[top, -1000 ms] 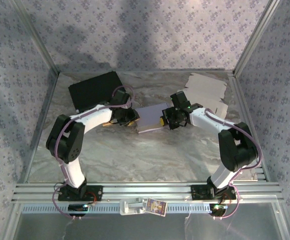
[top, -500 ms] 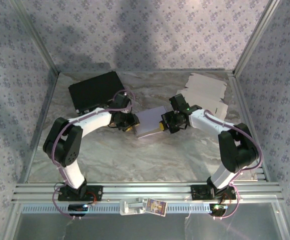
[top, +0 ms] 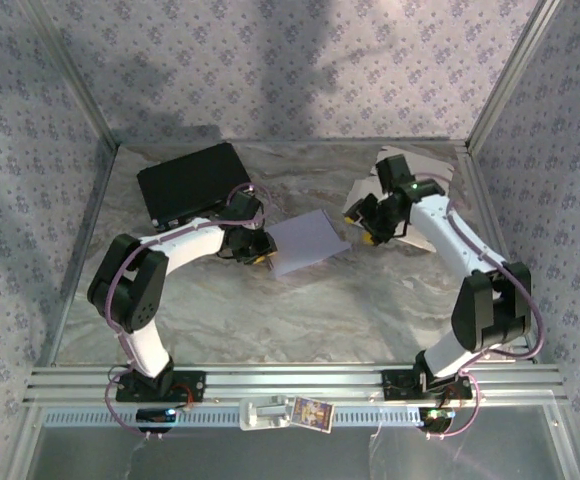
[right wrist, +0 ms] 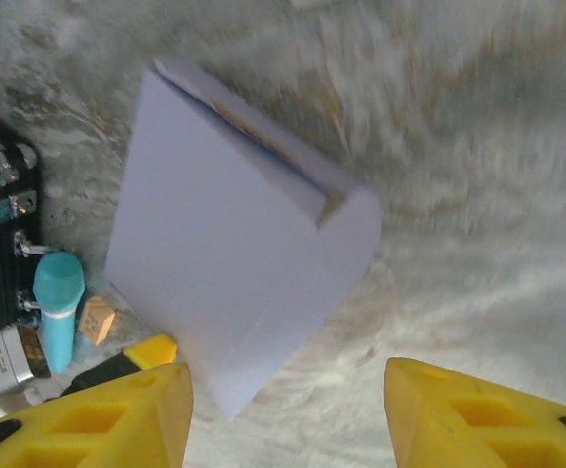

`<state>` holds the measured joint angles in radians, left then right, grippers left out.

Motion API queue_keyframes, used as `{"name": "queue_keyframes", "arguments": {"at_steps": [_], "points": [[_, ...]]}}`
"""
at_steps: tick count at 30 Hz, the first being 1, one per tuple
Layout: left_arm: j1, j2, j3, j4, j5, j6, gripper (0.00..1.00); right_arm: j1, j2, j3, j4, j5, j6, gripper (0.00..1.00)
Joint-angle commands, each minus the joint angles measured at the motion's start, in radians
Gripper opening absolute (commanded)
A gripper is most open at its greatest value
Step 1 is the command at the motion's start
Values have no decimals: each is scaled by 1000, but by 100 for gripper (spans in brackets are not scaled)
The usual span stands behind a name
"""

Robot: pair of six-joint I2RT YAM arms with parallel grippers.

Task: Fold the paper box

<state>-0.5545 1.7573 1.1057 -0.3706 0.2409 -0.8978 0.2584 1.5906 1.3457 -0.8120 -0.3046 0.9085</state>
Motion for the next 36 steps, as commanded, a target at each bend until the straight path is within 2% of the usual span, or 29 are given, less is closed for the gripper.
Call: {"name": "queue_keyframes", "arguments": {"at_steps": [1,6,9,12,14,18,25,28,32,36], "points": [[7,11,6,-7,-25,28,32,-19,164,115,-66,-49,-362,48],[11,17,6,-8,-23,44,32,23,358,284,-126,-56,-557,43],[13,17,3,-2,-25,49,32,59,411,321,-136,-73,-595,43],[16,21,10,-9,-28,54,32,88,450,337,-179,-5,-620,40],[18,21,10,-13,-29,56,32,94,453,316,-167,22,-620,38],[19,19,11,-17,-30,61,32,101,448,280,-131,-13,-611,31],[21,19,14,-22,-30,71,32,117,453,262,-128,-10,-593,28],[24,15,15,-27,-36,78,32,114,422,251,-119,8,-593,28],[27,16,18,-30,-36,85,32,97,378,251,-97,48,-598,33],[27,25,29,-31,-36,88,32,88,404,268,-111,55,-622,33]]}}
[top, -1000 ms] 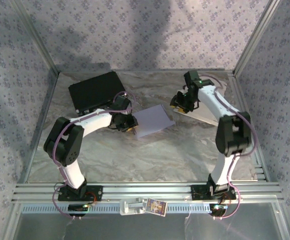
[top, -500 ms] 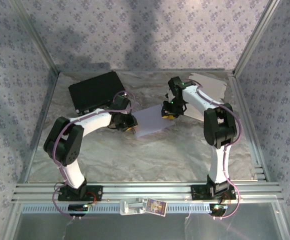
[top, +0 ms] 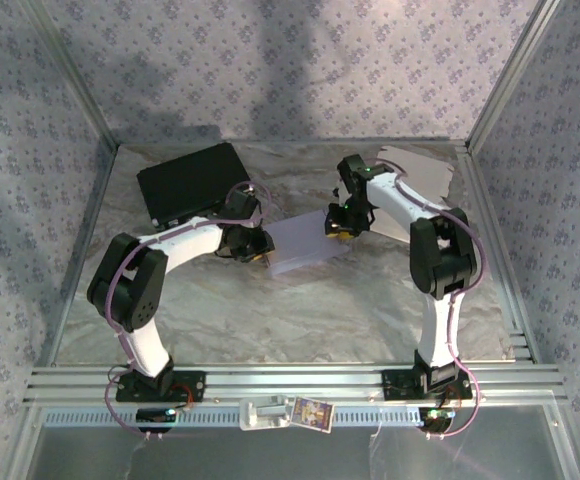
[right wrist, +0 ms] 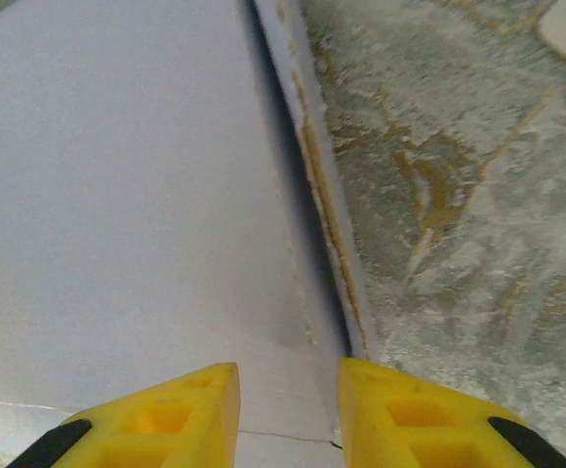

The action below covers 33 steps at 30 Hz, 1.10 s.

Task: Fold the paper box

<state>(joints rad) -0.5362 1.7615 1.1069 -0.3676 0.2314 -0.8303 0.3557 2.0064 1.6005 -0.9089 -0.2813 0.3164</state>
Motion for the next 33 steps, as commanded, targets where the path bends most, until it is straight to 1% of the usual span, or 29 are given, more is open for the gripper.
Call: {"name": "queue_keyframes", "arguments": {"at_steps": [1,3,5,7,9,12,14,16,20,23,25,28,33], "points": [[9,22,31,-34,-27,21,32,-8,-4,17,-19,41,-39,33],[9,27,37,-39,-27,25,32,-6,2,15,-20,71,-52,34],[9,29,43,-45,-30,30,31,-14,4,9,-9,82,-61,38],[10,29,43,-46,-31,34,31,-20,16,3,9,58,-80,44],[11,32,41,-45,-28,37,31,-21,45,13,17,5,-112,47],[10,36,38,-36,-24,40,31,-10,81,29,24,-51,-137,50],[12,34,28,-18,-21,41,30,-8,98,29,29,-69,-128,50],[13,30,15,8,-18,43,29,-12,105,17,44,-82,-116,45],[27,17,-33,80,26,41,26,-20,95,-25,81,-126,-101,34],[36,-6,-88,145,69,41,21,-16,72,-55,90,-133,-93,26],[43,-23,-122,179,101,44,19,-14,51,-90,104,-140,-77,24],[44,-44,-152,188,128,51,16,-6,6,-162,137,-157,-46,21],[42,-106,-215,173,134,41,14,30,-96,-299,182,-164,12,19]]}}
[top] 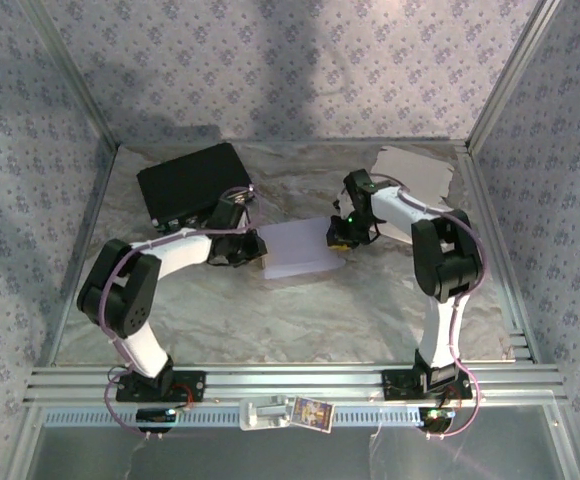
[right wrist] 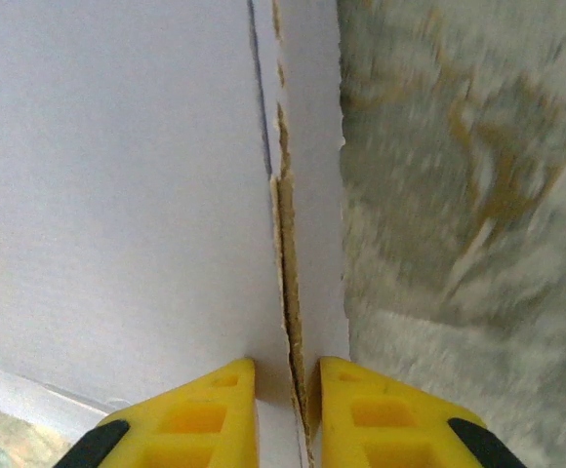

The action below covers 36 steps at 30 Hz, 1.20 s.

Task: Fold the paper box

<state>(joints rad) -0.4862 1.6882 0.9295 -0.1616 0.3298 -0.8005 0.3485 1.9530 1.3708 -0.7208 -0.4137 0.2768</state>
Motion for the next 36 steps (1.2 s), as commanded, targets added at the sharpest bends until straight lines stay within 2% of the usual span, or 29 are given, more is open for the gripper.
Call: {"name": "queue_keyframes", "arguments": {"at_steps": [1,6,9,11,16,20,26,31,36], "points": [[-10,-47,-52,-35,40,9,14,45,-68,-103,2,-29,66,19],[-31,-122,-110,-76,25,7,14,58,-178,-236,51,-16,131,18],[-30,-151,-161,-76,8,9,13,55,-212,-277,74,-18,138,22],[-28,-154,-191,-51,11,15,13,44,-228,-295,92,-34,134,27],[-25,-168,-246,31,20,17,9,-13,-350,-407,246,-91,158,48],[-21,-185,-269,46,8,13,8,-93,-414,-512,395,-176,212,57],[-5,-184,-289,69,24,17,7,-116,-318,-508,498,-291,230,69],[12,-182,-318,121,34,3,4,-113,-228,-476,490,-321,199,70],[35,-168,-336,136,46,2,1,-95,-158,-451,529,-415,195,71]]}}
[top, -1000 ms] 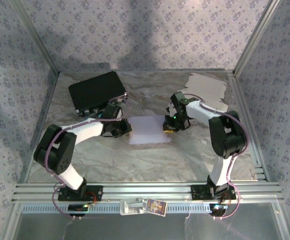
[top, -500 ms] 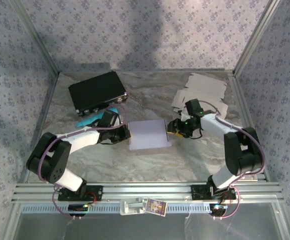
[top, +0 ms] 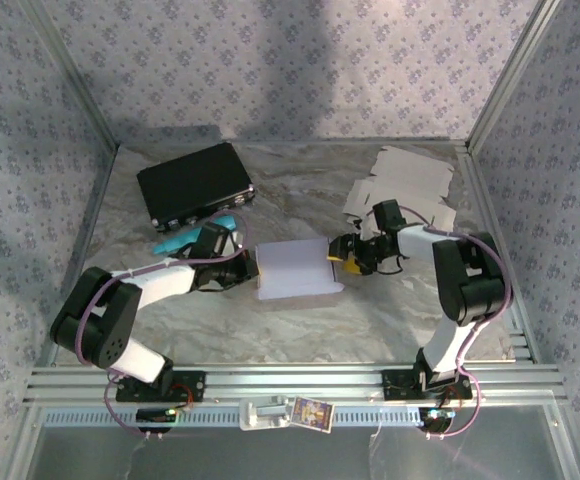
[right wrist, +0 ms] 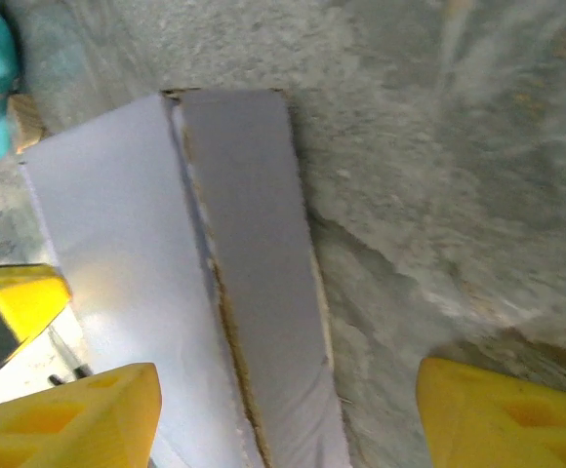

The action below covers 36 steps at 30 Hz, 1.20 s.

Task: Fold the paper box

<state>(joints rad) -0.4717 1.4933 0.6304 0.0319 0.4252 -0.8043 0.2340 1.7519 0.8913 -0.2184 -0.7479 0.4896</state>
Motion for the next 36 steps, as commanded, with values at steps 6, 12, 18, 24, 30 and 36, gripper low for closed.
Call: {"name": "queue_keyframes", "arguments": {"at_steps": [6,12,18,24,30,36], "points": [[67,20,-90,-40,-34,6,1,74,56,42,80,-146,12,72],[116,25,-121,15,10,-6,0,125,19,38,171,-181,104,72],[122,43,-93,17,35,1,2,158,42,68,291,-217,258,64],[122,3,-41,-20,28,9,13,156,34,105,333,-213,403,52],[122,-99,32,-132,-36,10,37,136,41,137,257,-223,500,35],[127,-236,41,-193,-151,-108,55,90,12,125,224,-221,657,30]]}}
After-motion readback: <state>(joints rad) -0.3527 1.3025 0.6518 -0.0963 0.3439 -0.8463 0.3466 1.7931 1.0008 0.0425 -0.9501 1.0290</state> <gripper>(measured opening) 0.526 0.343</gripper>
